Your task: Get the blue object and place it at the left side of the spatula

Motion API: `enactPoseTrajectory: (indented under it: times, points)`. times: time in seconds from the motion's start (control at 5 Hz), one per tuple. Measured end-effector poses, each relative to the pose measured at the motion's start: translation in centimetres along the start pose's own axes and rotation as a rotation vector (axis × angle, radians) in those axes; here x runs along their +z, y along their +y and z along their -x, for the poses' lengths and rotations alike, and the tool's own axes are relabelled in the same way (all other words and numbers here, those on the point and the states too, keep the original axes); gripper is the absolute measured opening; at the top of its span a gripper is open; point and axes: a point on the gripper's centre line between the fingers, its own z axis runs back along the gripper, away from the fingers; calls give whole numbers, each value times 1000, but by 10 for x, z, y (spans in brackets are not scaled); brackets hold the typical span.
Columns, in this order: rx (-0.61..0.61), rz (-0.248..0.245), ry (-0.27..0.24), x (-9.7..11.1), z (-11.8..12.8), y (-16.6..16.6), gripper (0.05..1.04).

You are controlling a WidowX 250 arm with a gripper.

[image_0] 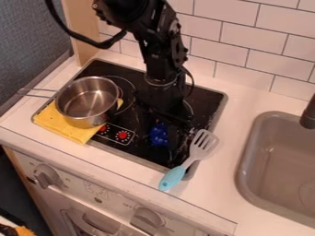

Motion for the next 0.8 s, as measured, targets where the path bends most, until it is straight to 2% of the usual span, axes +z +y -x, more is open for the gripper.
enactPoseTrajectory:
  times: [0.2, 0.8]
  points:
    - [-27, 2, 2, -2, 6, -11, 808]
    - [-28, -12, -4, -2, 12, -13, 808]
